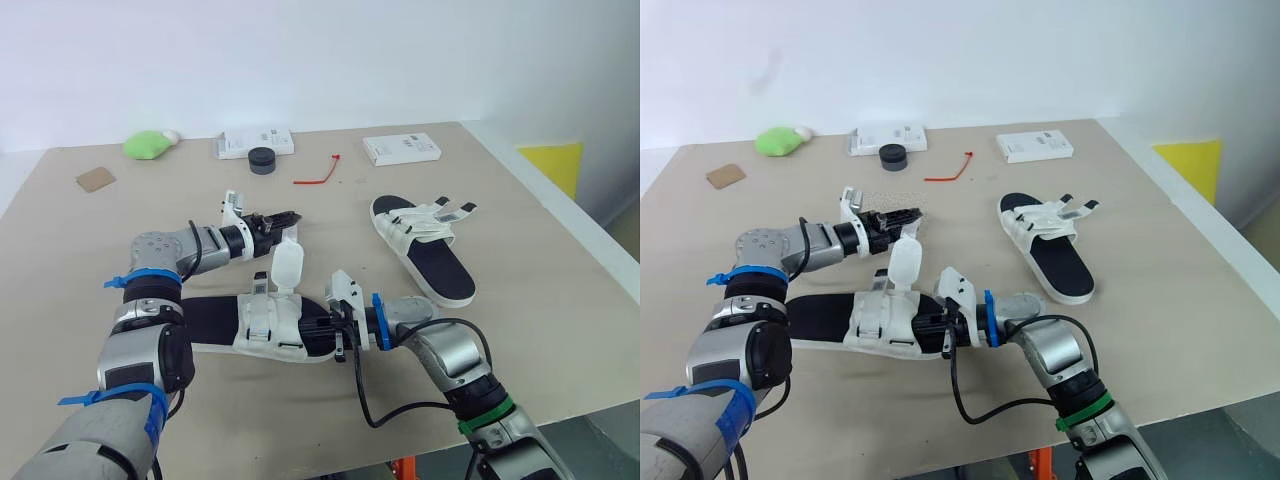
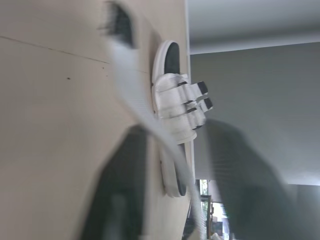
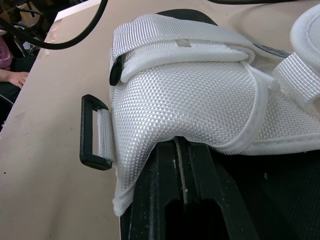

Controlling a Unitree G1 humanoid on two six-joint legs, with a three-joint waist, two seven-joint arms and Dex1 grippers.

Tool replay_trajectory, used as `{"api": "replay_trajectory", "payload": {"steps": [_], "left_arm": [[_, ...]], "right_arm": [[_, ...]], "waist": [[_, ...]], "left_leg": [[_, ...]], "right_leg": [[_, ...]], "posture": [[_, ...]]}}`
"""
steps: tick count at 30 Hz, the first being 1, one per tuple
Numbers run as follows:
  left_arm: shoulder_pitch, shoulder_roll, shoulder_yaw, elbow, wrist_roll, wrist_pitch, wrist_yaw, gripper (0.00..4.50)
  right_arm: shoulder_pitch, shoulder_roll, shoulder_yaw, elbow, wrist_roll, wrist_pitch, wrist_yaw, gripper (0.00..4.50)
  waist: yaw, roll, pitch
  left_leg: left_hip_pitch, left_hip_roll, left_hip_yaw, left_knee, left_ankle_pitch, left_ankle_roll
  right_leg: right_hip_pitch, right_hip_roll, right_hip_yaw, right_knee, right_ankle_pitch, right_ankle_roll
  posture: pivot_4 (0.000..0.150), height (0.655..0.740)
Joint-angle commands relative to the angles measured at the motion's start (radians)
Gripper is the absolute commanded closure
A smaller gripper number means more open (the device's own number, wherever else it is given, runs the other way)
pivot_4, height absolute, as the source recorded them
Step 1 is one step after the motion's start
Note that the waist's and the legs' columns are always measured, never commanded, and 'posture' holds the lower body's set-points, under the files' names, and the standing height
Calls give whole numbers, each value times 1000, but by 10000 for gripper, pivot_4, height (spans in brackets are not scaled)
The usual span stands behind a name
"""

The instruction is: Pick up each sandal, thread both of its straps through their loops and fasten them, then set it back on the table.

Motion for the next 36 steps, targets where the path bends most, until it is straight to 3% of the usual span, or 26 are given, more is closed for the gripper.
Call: {"api": "replay_trajectory", "payload": {"steps": [1,7,11,13,18,22,24,28,31,36], "left_arm": [[-43,3,27,-22,22,13,-37,44705],[-25,19,-12,-145,49,35,-161,44705],[80,64,-126,-514,26,79,-351,44705],[176,116,-215,-745,65,6,-483,44705],[387,232,-370,-1058,287,-395,-799,44705],[504,302,-446,-1164,419,-652,-997,44705],[585,324,-475,-1198,512,-875,-1122,44705],[642,257,-466,-1125,628,-1305,-1235,44705],[647,228,-467,-1048,658,-1523,-1309,44705],[677,230,-482,-976,643,-1732,-1396,44705]], "right_arm": [[73,7,81,84,-25,61,-17,45000],[78,5,80,79,-24,63,-17,45000],[84,-4,78,72,-21,67,-15,45000],[86,-7,78,68,-19,68,-14,45000],[88,-11,81,66,-15,67,-13,45000],[86,-12,84,69,-14,65,-10,45000],[83,-11,87,71,-16,64,-6,45000],[77,-6,90,77,-19,64,1,45000],[75,-6,91,79,-19,65,5,45000],[75,-10,90,74,-19,70,12,45000]], "waist": [[0,0,0],[0,-1,1],[-3,0,2],[-6,0,2],[1,0,2],[0,-1,2],[0,-1,2],[2,-2,1],[1,-3,2],[0,-3,1]], "left_leg": [[0,0,0,0,0,0],[0,0,0,0,0,0],[0,0,0,-3,1,-5],[0,0,1,-6,2,-12],[0,0,1,-9,5,-23],[0,0,2,-8,4,-20],[0,1,2,-8,3,-18],[0,1,4,-8,0,-14],[-1,1,5,-7,0,-12],[-2,2,11,-6,-5,-4]], "right_leg": [[0,0,0,0,0,0],[0,0,0,0,0,0],[-2,0,1,0,0,0],[-3,0,3,0,0,0],[-4,0,5,0,-1,0],[-6,0,5,-1,-1,-1],[-6,0,5,-1,-3,-3],[-6,0,6,-1,-5,-3],[-6,1,7,0,-5,-3],[-6,2,13,0,-6,-3]], "posture": [[1500,7400],[1500,7400],[1500,7400],[1500,7400],[1500,7400],[1500,7400],[1500,7400],[1500,7400],[1500,7400],[1500,7400]]}}
